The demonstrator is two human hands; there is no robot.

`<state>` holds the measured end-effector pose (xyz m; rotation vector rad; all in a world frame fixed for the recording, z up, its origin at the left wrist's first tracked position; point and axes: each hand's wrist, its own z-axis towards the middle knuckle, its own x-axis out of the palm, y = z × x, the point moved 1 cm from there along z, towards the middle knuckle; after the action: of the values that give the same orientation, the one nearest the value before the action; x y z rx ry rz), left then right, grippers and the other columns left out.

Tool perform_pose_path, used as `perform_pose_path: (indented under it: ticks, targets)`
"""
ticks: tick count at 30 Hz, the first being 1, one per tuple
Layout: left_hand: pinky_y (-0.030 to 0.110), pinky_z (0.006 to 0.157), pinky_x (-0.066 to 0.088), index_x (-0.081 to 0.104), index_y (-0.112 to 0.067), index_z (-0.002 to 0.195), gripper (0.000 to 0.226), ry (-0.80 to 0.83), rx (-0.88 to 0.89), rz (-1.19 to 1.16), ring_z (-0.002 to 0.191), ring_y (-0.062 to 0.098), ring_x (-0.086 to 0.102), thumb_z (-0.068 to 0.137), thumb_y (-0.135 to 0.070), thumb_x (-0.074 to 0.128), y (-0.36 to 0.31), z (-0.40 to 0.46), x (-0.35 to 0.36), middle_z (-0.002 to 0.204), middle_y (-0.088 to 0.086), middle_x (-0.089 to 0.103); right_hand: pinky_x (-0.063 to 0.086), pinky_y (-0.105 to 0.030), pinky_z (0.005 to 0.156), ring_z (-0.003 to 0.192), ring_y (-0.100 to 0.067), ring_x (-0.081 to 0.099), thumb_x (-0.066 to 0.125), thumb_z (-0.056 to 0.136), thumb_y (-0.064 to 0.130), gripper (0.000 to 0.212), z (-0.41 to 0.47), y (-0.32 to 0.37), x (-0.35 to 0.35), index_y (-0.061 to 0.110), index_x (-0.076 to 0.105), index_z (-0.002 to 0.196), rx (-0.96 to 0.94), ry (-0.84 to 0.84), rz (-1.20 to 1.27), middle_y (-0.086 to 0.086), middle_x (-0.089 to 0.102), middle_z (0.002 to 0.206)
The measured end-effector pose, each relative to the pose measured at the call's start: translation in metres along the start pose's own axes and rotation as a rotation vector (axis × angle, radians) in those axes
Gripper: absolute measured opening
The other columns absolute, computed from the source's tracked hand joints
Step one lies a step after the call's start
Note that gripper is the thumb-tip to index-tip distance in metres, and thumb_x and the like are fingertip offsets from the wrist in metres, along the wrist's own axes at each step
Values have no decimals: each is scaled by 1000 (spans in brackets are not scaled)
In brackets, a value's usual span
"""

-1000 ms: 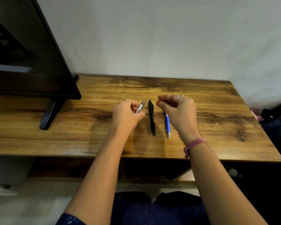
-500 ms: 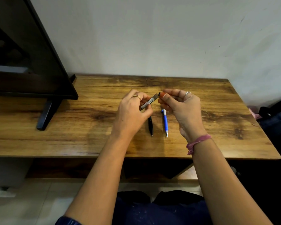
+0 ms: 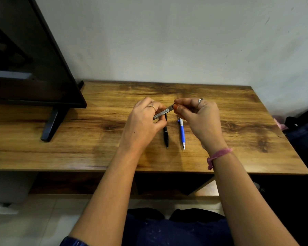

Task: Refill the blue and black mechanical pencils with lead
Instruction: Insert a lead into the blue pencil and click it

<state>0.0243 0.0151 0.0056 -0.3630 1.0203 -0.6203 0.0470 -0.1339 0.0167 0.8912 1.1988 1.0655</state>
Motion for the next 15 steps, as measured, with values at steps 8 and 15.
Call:
perform_pose_path:
  ticks: [8,15]
  targets:
    - [28,78,53,69,-12,101,19,-28,-100,-44,85,11,57,81,-16,69,1,-1,0,95,-5,59,54,-28,91,96,2,66,57,86,-6,43,-6,0,11,34,69,98,19,34,-3,19,69,99]
    - [19,70,53,69,-23,87,12,23,-331,-154,73,1,60,77,-18,72,6,2,2,81,-11,65,54,-22,65,72,-10,58,54,91,4,43,-2,-7,9,35,60,120,24,53,-30,20,63,111]
